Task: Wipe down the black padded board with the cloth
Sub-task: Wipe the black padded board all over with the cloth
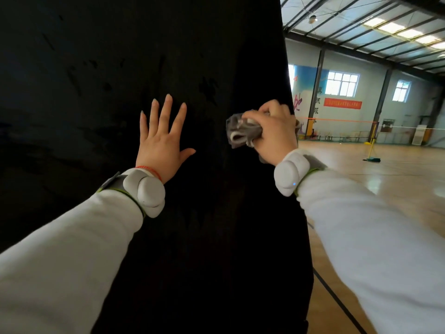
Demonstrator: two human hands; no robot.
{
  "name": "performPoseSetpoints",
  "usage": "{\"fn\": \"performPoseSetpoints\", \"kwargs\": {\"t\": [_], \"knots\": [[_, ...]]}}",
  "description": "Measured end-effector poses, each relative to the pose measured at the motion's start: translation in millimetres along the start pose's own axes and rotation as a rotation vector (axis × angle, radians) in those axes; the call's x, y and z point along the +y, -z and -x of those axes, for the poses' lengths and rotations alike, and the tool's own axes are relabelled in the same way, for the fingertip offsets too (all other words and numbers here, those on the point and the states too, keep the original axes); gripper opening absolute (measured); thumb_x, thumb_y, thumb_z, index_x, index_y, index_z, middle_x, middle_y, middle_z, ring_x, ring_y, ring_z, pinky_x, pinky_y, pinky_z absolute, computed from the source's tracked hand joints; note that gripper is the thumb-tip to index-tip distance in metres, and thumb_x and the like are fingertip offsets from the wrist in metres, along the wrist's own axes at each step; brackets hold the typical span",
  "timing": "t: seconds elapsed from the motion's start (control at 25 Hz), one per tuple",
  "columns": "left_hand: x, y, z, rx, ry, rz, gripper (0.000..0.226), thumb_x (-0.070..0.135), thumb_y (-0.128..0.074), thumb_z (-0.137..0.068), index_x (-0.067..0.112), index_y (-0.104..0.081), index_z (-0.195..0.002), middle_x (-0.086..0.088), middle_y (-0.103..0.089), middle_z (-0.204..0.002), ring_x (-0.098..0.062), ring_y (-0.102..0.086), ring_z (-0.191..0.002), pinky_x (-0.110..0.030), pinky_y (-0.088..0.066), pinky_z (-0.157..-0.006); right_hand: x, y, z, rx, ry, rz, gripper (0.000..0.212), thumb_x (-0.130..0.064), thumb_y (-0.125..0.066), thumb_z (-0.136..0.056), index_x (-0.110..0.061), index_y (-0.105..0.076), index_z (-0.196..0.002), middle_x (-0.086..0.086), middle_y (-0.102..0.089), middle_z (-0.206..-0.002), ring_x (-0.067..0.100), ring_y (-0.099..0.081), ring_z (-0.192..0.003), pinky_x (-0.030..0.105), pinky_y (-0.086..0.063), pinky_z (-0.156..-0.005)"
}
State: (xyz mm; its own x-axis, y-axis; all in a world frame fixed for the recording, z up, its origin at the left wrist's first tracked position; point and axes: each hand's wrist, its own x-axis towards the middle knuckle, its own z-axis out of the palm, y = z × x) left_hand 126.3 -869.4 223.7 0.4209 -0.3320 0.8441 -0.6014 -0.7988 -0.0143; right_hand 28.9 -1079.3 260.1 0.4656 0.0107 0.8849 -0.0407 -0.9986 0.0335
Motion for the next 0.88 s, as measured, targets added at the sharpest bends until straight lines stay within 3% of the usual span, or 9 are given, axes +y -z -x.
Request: {"fn": "performPoseSetpoints", "kwargs": {"t": [0.12,0.28,0.32,0.48,0.56,0.72,0.88], "knots": [[-2.0,-6.9,13.8,0.012,-0.026,-0.011,0.088,0.043,-0.059,-0.086,0.021,-0.004,-0.15,-0.011,0.008,-0.157,-0.032,0.012,-0.143,-0.047,0.009,-0.113,3.1,-26.2,60.1,-0.142,0.098,-0.03,0.044,-0.011,-0.075,-0.064,-0.026,-0.069,-0.105,0.006,-0.051,-0.101,0.03,-0.044,-0.094,0.027,-0.014,-0.073],[-1.7,-10.1,25.5,-0.051,-0.017,-0.041,0.093,0.046,-0.06,-0.084,0.023,0.001,-0.15,-0.011,0.012,-0.156,-0.033,0.014,-0.142,-0.048,0.011,-0.112,3.4,-21.2,87.8,-0.491,0.212,0.062,0.035,-0.016,-0.064,-0.078,-0.029,-0.065,-0.111,0.0,-0.047,-0.109,0.024,-0.039,-0.106,0.03,-0.019,-0.079],[-1.2,-9.5,24.8,-0.065,-0.007,-0.038,0.093,0.046,-0.06,-0.084,0.023,0.002,-0.15,-0.011,0.013,-0.156,-0.033,0.015,-0.142,-0.048,0.012,-0.111,1.1,-16.1,80.2,-0.458,0.212,0.051,0.033,-0.015,-0.064,-0.078,-0.028,-0.066,-0.108,0.0,-0.048,-0.108,0.025,-0.04,-0.105,0.032,-0.022,-0.081],[-0.4,-10.7,24.4,-0.062,0.003,-0.025,0.093,0.044,-0.061,-0.084,0.023,0.002,-0.15,-0.01,0.014,-0.156,-0.032,0.016,-0.142,-0.048,0.012,-0.112,-2.7,4.1,30.0,0.032,-0.016,-0.037,0.036,-0.006,-0.066,-0.072,-0.021,-0.067,-0.105,0.01,-0.051,-0.106,0.031,-0.043,-0.098,0.037,-0.031,-0.081],[-1.9,-12.3,25.7,-0.043,-0.004,-0.022,0.092,0.044,-0.062,-0.084,0.023,-0.001,-0.15,-0.01,0.011,-0.156,-0.033,0.014,-0.142,-0.049,0.011,-0.112,-1.8,-6.7,29.7,0.029,-0.025,-0.001,0.041,-0.007,-0.065,-0.072,-0.022,-0.065,-0.11,0.011,-0.049,-0.109,0.032,-0.042,-0.1,0.032,-0.023,-0.08],[-4.5,-23.1,46.5,-0.035,-0.026,-0.04,0.091,0.045,-0.061,-0.083,0.022,-0.004,-0.15,-0.012,0.007,-0.157,-0.035,0.01,-0.142,-0.051,0.009,-0.112,0.6,-41.8,95.6,-0.153,0.063,-0.053,0.043,-0.007,-0.072,-0.066,-0.022,-0.067,-0.106,0.009,-0.05,-0.101,0.028,-0.04,-0.094,0.029,-0.018,-0.075],[-3.7,-24.8,51.8,-0.076,-0.018,-0.031,0.094,0.043,-0.063,-0.083,0.023,-0.001,-0.15,-0.012,0.011,-0.156,-0.035,0.013,-0.142,-0.053,0.01,-0.112,1.0,-37.1,128.5,-0.545,0.185,0.049,0.035,-0.016,-0.067,-0.076,-0.026,-0.066,-0.109,0.005,-0.049,-0.109,0.028,-0.041,-0.104,0.034,-0.023,-0.082]]}}
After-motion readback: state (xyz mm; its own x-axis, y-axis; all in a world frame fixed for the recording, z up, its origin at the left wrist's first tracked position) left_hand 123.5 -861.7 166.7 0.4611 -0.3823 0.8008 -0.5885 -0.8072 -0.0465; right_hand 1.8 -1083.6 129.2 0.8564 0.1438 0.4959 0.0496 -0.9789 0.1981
